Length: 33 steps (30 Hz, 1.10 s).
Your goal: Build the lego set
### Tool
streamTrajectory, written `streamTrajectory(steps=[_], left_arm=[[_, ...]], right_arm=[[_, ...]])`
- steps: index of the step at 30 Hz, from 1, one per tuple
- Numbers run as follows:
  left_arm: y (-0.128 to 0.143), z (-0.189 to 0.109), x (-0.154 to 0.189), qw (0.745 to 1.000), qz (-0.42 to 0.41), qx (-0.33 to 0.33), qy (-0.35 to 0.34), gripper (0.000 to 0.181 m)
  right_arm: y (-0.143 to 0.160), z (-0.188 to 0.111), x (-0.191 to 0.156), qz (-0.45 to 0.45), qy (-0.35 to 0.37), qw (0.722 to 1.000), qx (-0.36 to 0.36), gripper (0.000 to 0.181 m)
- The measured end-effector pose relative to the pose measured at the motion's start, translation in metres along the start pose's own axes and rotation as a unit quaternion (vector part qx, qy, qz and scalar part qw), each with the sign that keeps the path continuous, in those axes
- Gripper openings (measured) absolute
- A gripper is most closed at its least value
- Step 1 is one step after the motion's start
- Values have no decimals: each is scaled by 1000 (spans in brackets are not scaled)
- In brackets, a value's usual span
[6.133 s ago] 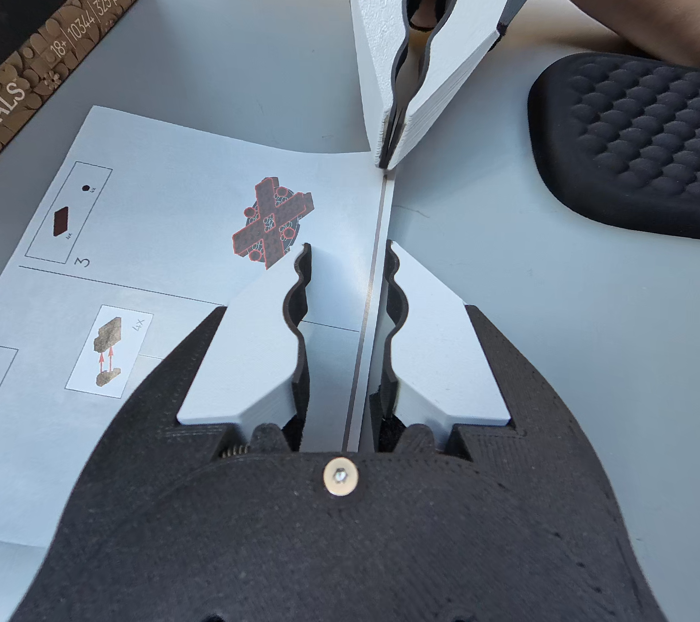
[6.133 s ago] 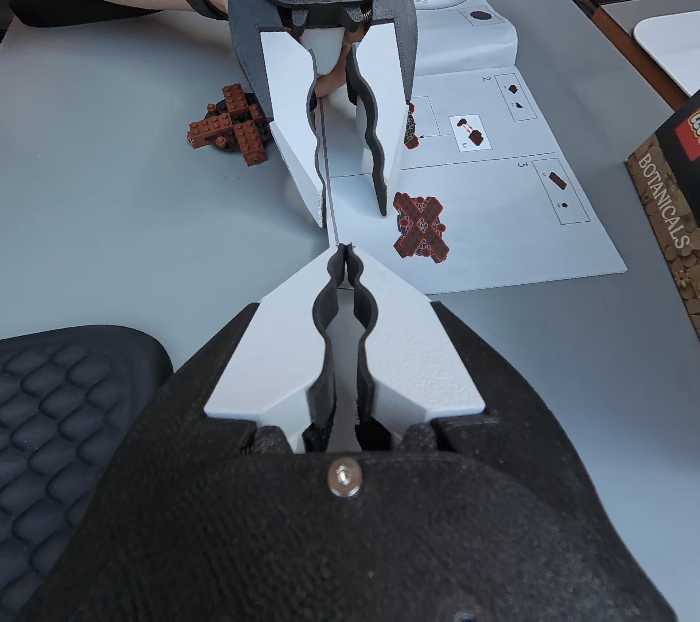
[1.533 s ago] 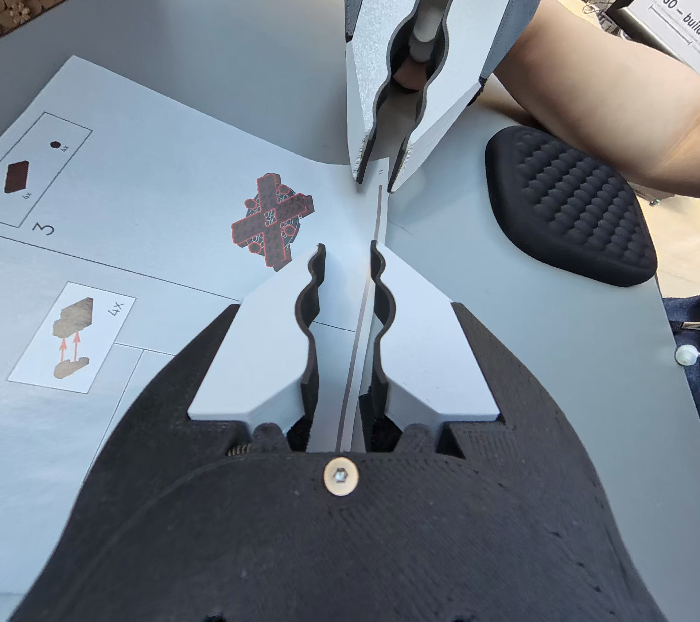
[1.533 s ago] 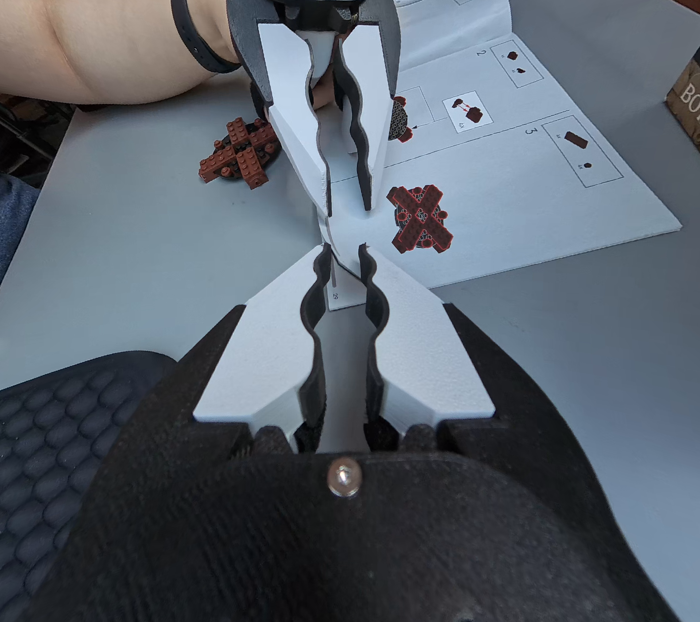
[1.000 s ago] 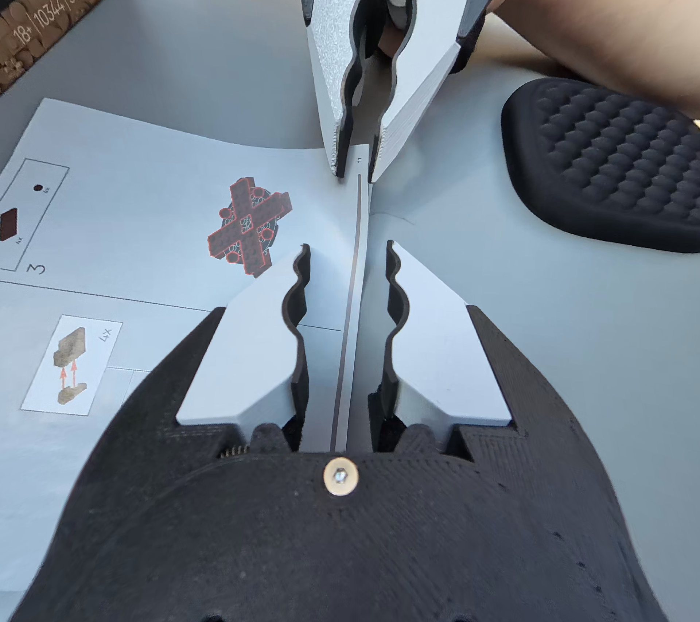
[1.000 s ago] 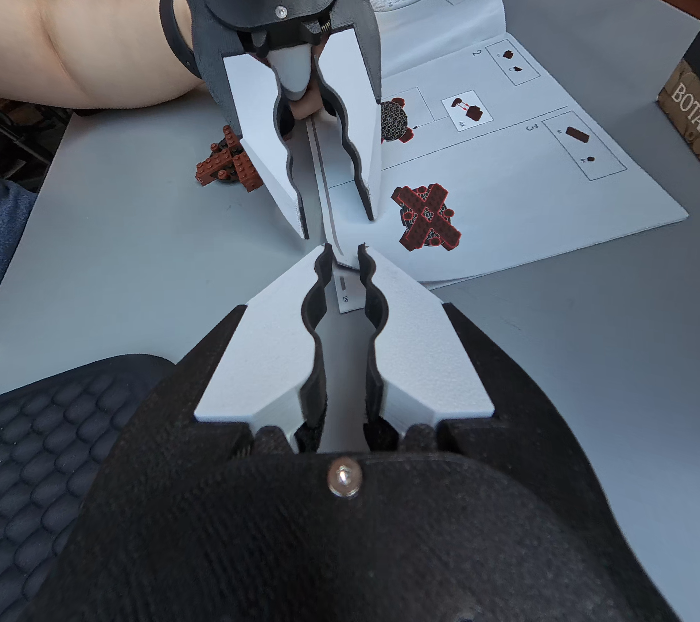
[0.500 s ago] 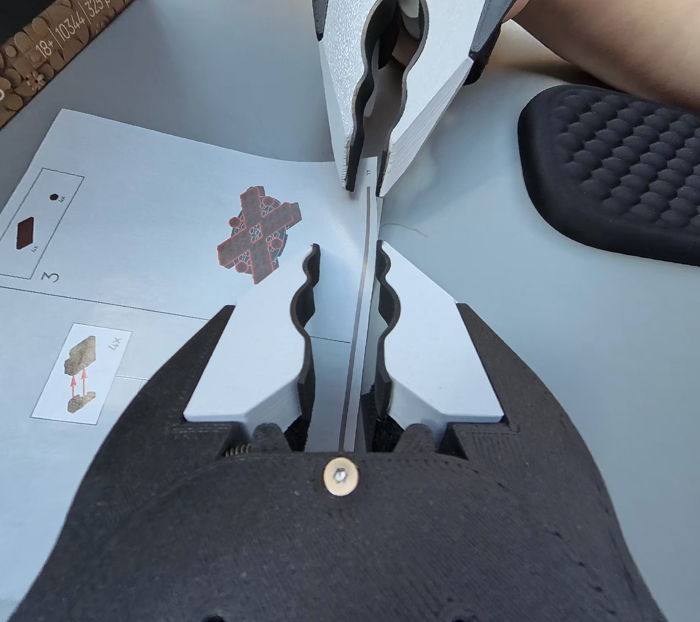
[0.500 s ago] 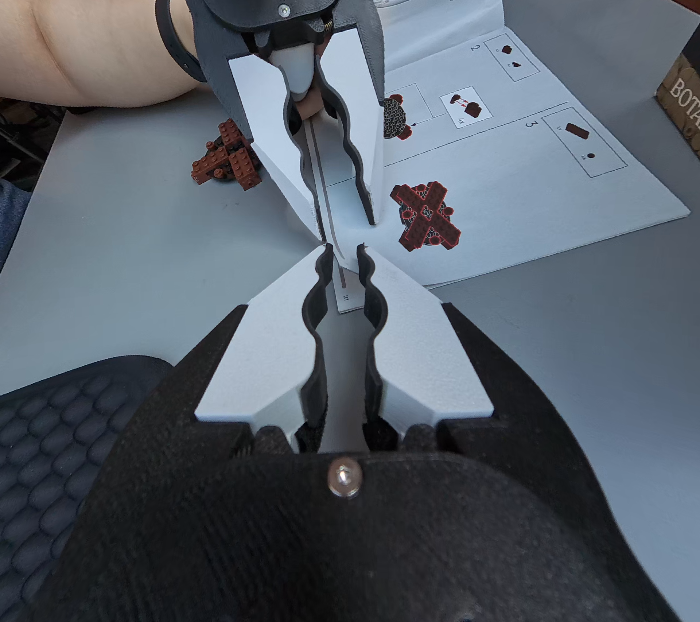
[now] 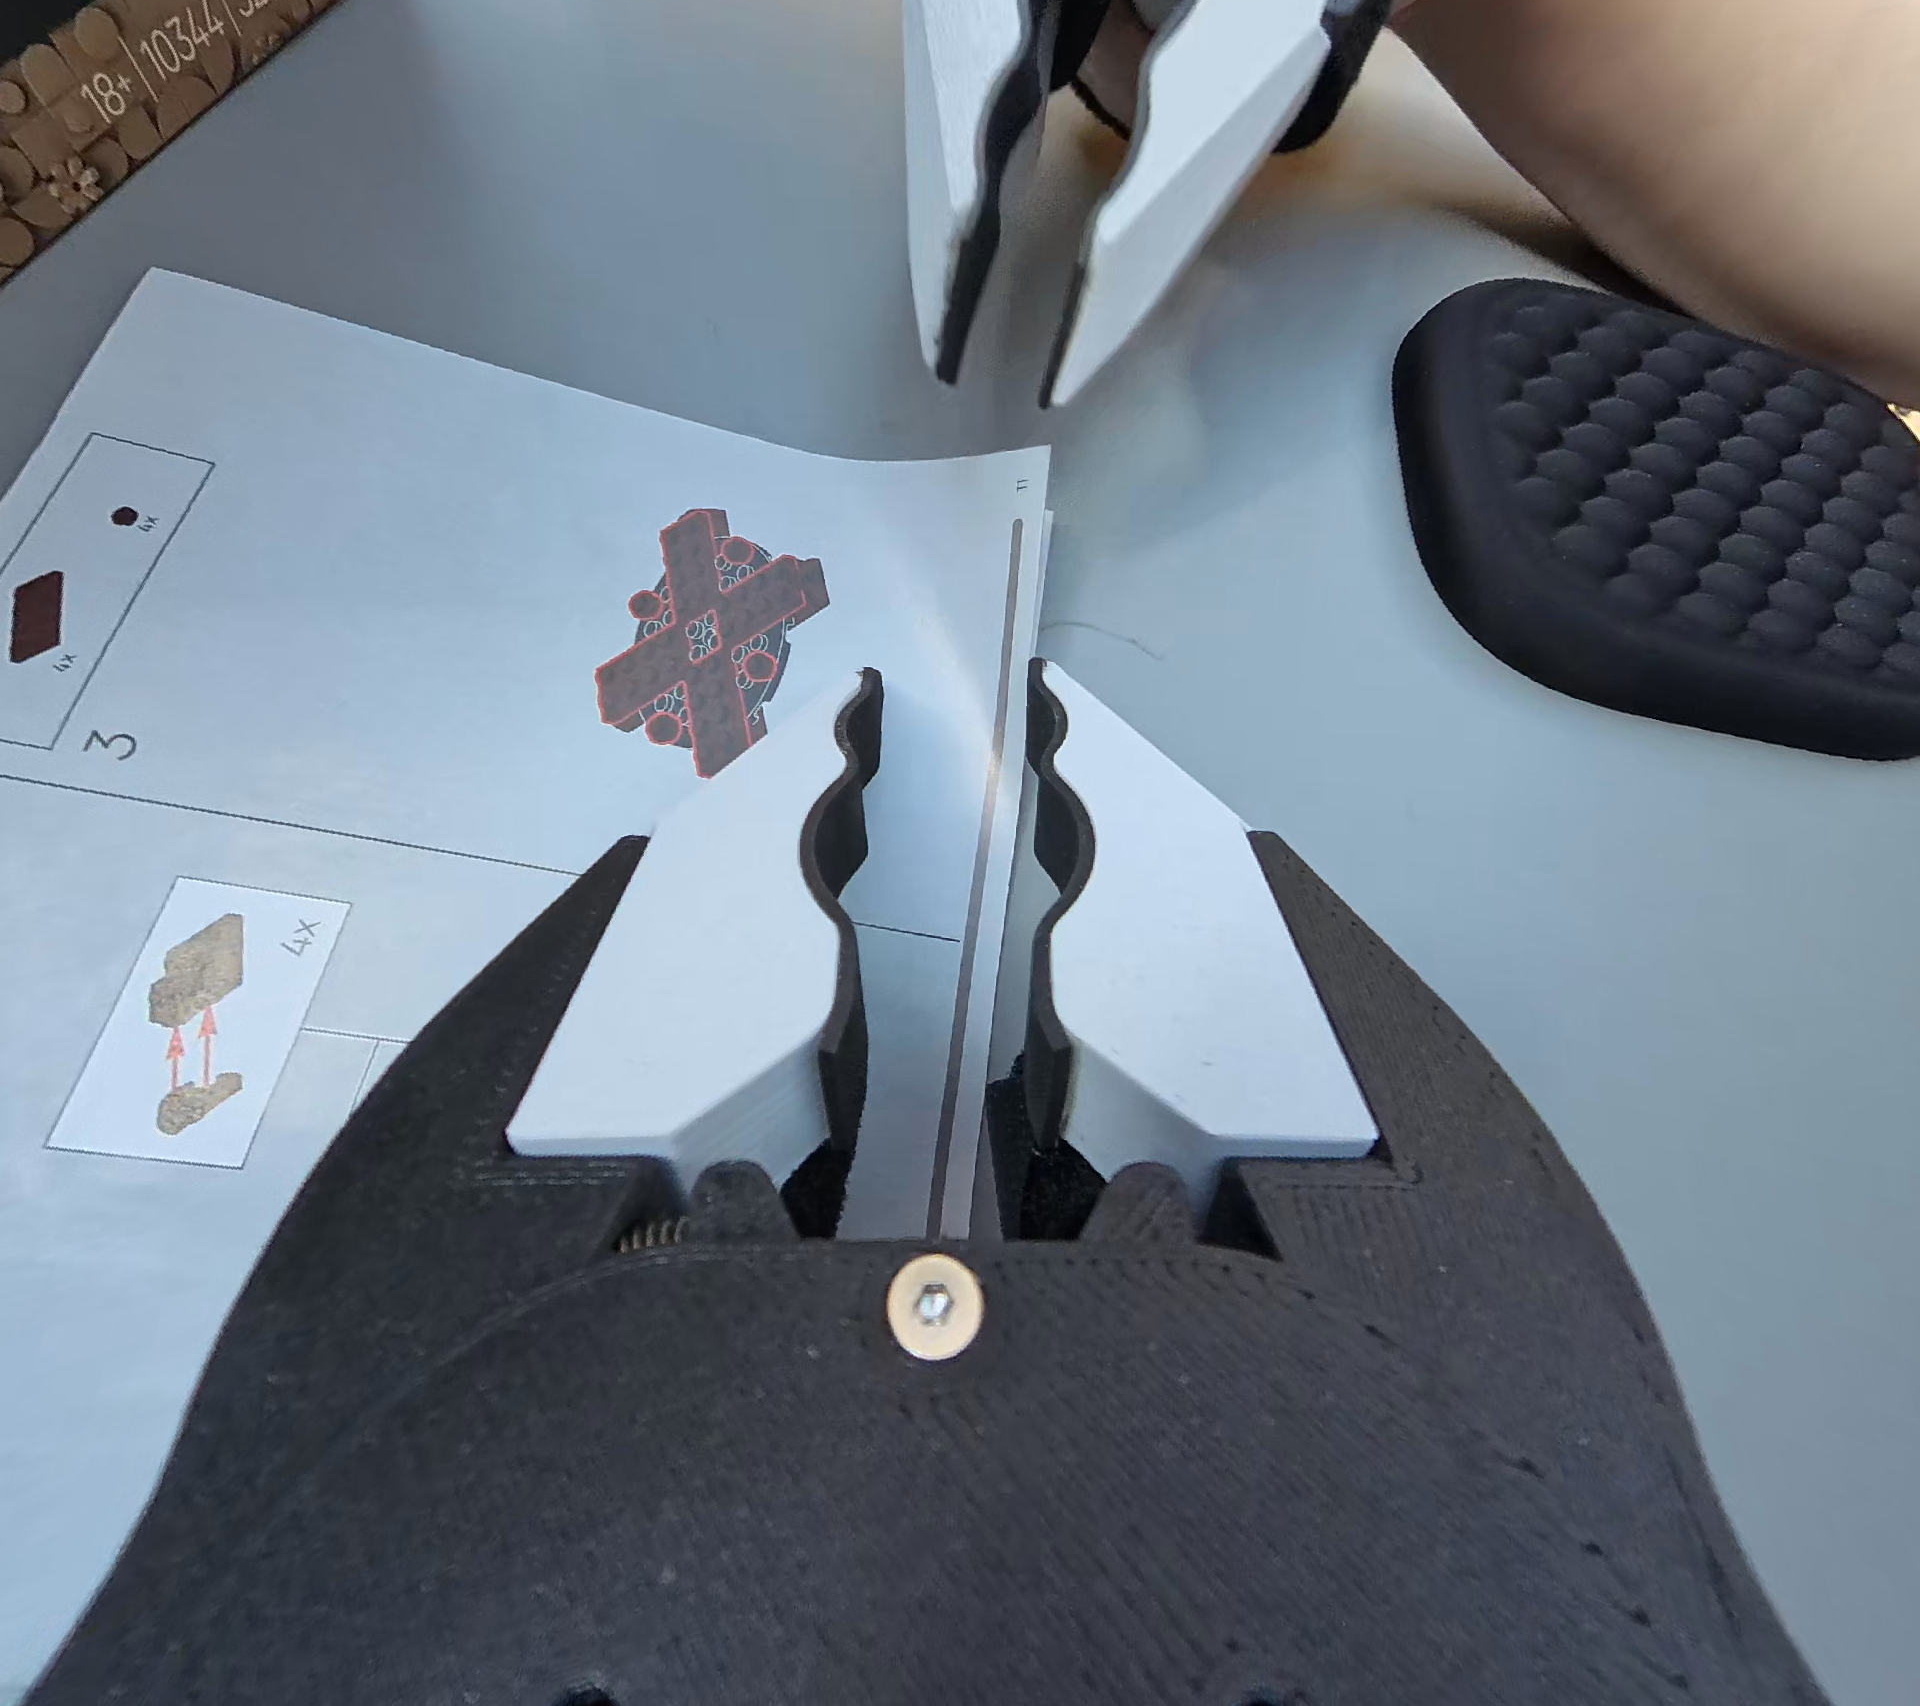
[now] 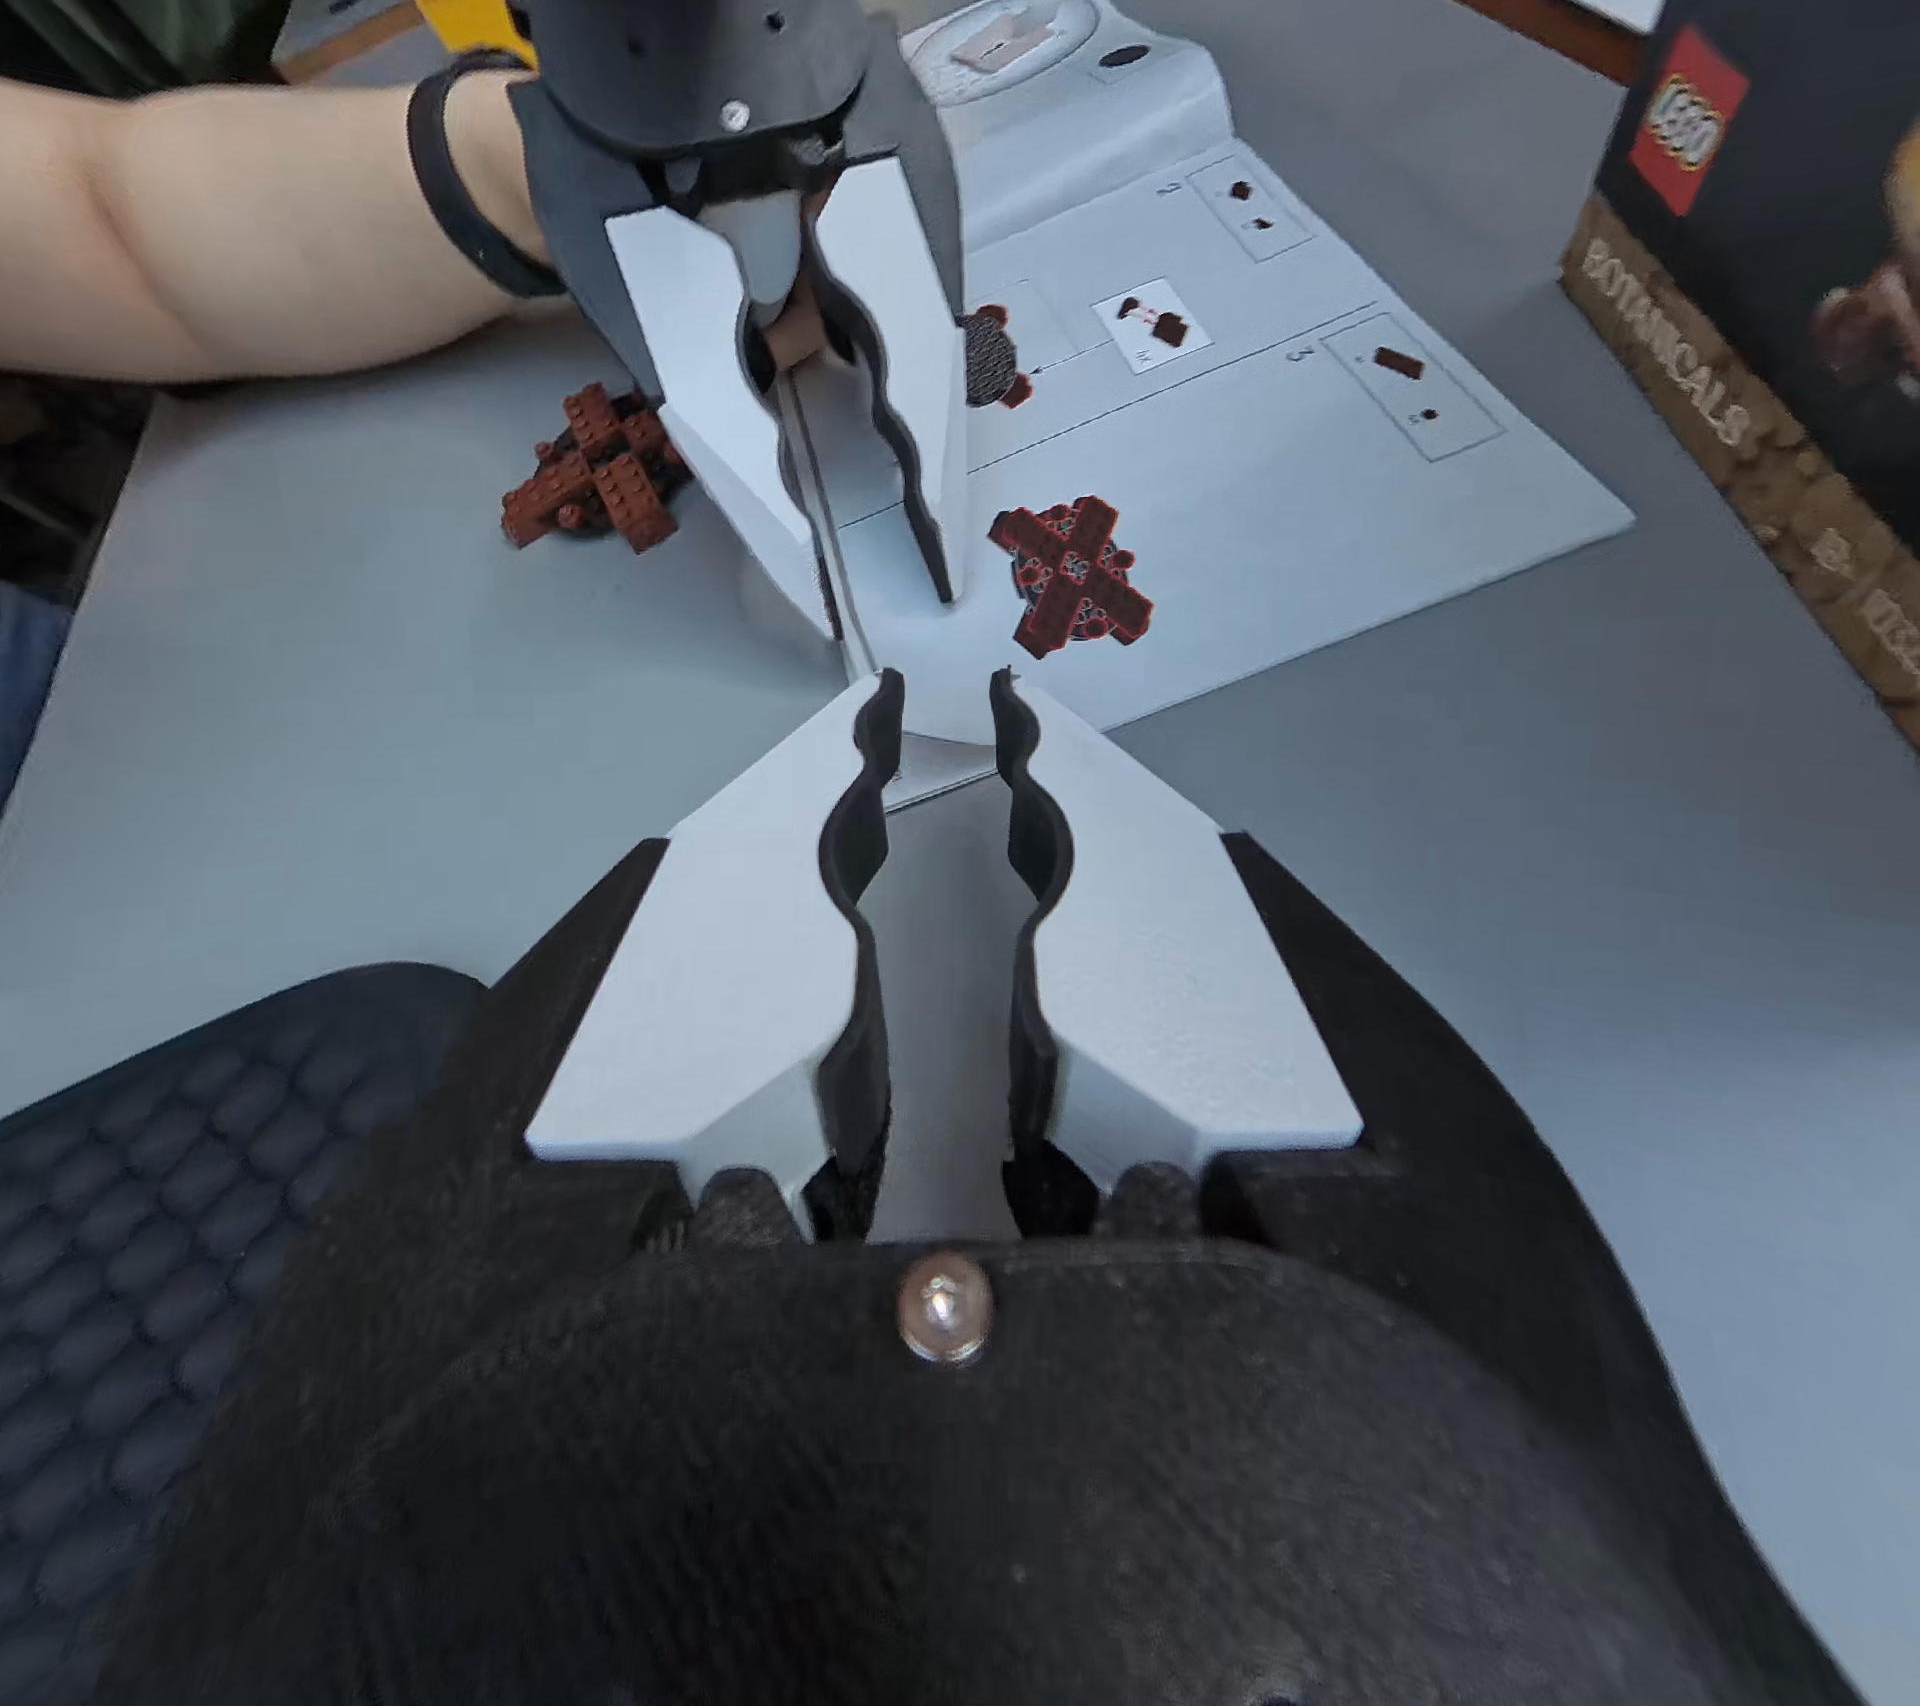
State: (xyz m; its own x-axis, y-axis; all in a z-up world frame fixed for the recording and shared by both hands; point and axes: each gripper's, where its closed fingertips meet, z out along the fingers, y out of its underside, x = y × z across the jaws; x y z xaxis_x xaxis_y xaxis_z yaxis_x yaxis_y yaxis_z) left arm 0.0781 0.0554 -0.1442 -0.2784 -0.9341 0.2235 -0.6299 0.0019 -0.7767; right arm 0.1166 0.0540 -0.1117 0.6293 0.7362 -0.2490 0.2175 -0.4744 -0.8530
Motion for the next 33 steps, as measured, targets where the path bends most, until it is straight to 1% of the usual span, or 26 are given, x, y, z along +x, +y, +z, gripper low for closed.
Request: streamTrajectory(steps=[1,3,5,7,9,11,15,19,23,27,28,31,33], left_arm=[[0,0,0,1000,-1,0,0,26],[0,0,0,1000,-1,0,0,26],[0,0,0,1000,-1,0,0,25],[0,0,0,1000,-2,1,0,25],[0,0,0,1000,-2,1,1,25],[0,0,0,1000,-1,1,0,26],[0,0,1,1000,1,0,-1,26],[0,0,1,1000,0,1,1,26],[0,0,1,1000,-2,1,2,26],[0,0,1,1000,-2,1,2,26],[0,0,1,1000,-2,1,2,26],[0,0,1,1000,-2,1,2,26],[0,0,1,1000,-1,1,1,26]], right_arm=[[-5,-7,4,35,-1,999,17,16],[-9,-16,2,104,-34,993,30,12],[0,-17,0,149,-48,988,6,10],[11,-13,-8,179,-74,981,-30,12],[16,-5,-13,164,-85,982,-45,13],[20,1,-11,155,-73,984,-55,15],[32,8,-17,180,-91,976,-88,16],[35,12,-19,179,-95,974,-99,16],[35,9,-13,172,-77,977,-95,16],[21,3,-4,162,-58,984,-54,16],[18,2,-5,145,-55,987,-48,16],[10,3,-13,35,-47,998,-31,19],[5,5,-8,-10,-15,1000,-21,20]])
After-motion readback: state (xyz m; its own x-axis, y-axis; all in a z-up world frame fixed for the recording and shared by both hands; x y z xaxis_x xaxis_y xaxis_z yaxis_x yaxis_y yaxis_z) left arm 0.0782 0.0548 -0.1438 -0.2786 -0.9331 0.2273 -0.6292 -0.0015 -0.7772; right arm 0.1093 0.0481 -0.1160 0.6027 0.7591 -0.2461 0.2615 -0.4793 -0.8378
